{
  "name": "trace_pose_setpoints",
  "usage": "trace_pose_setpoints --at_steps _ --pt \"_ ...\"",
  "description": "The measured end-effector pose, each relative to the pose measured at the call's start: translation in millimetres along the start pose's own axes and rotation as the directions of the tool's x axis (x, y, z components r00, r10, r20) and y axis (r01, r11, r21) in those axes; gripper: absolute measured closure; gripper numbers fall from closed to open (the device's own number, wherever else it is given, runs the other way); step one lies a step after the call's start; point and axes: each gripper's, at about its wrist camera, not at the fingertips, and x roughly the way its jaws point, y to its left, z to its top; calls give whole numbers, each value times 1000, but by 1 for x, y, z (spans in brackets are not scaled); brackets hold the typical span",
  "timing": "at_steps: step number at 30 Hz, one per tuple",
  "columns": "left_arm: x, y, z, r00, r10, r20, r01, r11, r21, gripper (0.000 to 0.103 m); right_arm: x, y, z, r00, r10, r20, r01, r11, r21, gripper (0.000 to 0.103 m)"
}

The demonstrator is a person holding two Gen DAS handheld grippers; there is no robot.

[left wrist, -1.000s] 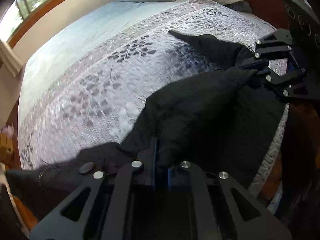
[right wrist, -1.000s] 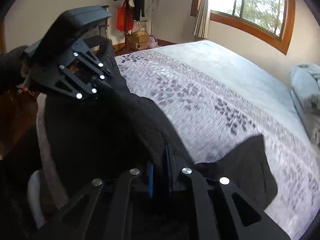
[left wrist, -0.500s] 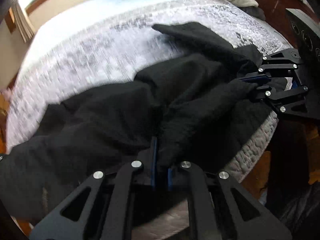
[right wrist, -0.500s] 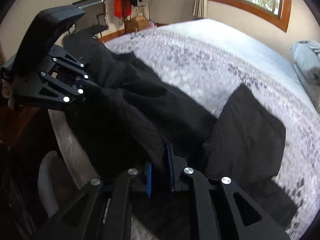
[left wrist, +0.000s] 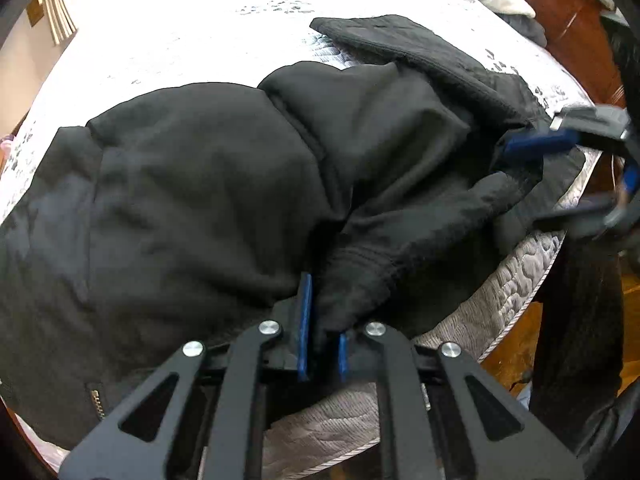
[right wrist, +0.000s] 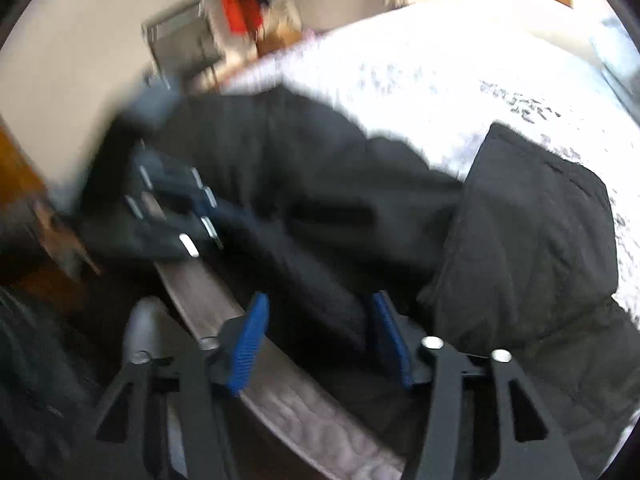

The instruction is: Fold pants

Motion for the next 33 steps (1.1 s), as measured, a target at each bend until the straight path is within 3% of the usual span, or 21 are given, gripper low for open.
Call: trace_pose_setpoints --at_steps 4,6,7,8,9,14,16,18,22,24,25,26,28,30,33 --pt "-1 2 -4 1000 7 10 -7 1000 -9 92 -31 -27 33 992 -43 119 19 981 194 43" --pt "-2 5 -5 1000 1 13 -1 999 -34 90 -29 -45 54 972 -219 85 184 935 304 39" --pt "-3 6 -4 1000 -2 9 3 998 -61 89 -23 -51 62 945 -325 38 294 895 334 38" --pt "-3 8 -3 1000 -3 3 3 997 -78 89 -10 -59 73 904 -426 -41 412 840 354 38" --pt "-2 8 -1 1000 -1 -4 1 996 -91 88 2 -65 80 872 -479 -97 479 797 368 38" --pt "-7 12 8 999 9 -52 -18 983 -182 84 55 -72 100 816 -529 -233 576 714 397 39" --pt "-9 15 12 997 7 -72 -23 974 -227 83 73 -77 102 763 -572 -301 646 674 358 39" --pt "-10 18 15 996 13 -89 -36 965 -261 79 88 -78 104 691 -628 -357 722 620 306 39" --pt "-7 24 17 994 41 -102 -70 952 -299 63 100 -84 105 623 -674 -397 781 561 274 41" --pt "-8 29 16 995 27 -94 -56 944 -325 56 98 -91 102 631 -666 -398 776 552 306 52" --pt "-9 33 16 996 20 -86 -49 936 -348 54 95 -95 101 649 -654 -389 761 555 337 72" --pt "-9 37 15 997 20 -80 -48 929 -366 48 89 -98 98 673 -640 -371 739 558 378 84" --pt "-9 44 13 998 16 -69 -42 917 -396 44 78 -102 95 684 -639 -352 726 546 418 93" --pt "-8 47 13 998 10 -62 -35 909 -415 44 62 -102 89 706 -633 -318 697 540 472 96" --pt "-6 43 14 997 43 -69 -68 913 -403 44 30 -103 75 765 -598 -237 604 542 584 96"
